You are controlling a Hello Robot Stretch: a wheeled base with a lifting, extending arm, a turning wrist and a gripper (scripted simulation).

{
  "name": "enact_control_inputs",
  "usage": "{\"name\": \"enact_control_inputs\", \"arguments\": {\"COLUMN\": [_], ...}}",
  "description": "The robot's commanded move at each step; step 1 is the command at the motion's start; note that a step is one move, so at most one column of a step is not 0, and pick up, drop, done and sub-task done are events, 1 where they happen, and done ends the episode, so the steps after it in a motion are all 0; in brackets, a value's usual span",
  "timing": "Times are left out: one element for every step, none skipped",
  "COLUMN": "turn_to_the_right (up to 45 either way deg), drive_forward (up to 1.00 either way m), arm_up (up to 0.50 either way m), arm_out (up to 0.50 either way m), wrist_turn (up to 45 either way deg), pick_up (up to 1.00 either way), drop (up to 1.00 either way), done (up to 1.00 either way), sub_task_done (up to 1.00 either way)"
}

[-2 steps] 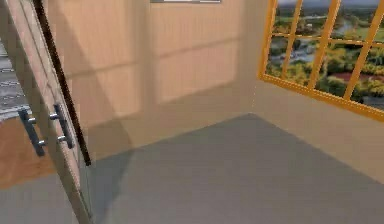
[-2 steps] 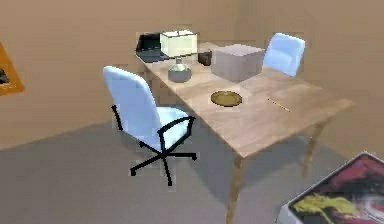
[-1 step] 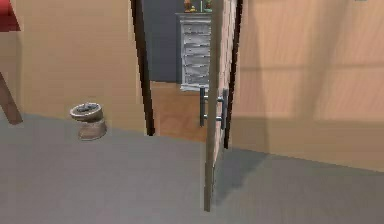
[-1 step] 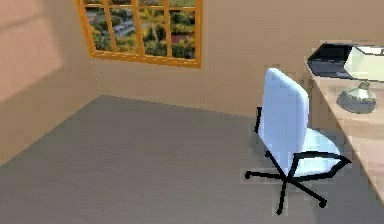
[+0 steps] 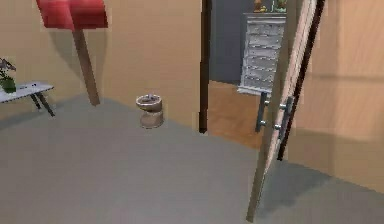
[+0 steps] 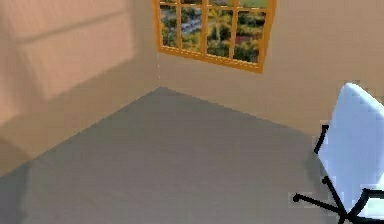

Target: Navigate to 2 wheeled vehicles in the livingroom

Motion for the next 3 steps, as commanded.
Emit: {"name": "enact_control_inputs", "arguments": {"turn_to_the_right": [0.0,-9.0,0.0], "drive_forward": [1.0,0.0,0.15], "arm_up": [0.0,0.0,0.0], "arm_out": [0.0,0.0,0.0], "wrist_turn": [0.0,0.0,0.0], "pick_up": [0.0,0.0,0.0], "drop": [0.0,0.0,0.0], "done": [0.0,0.0,0.0], "sub_task_done": [0.0,0.0,0.0]}}
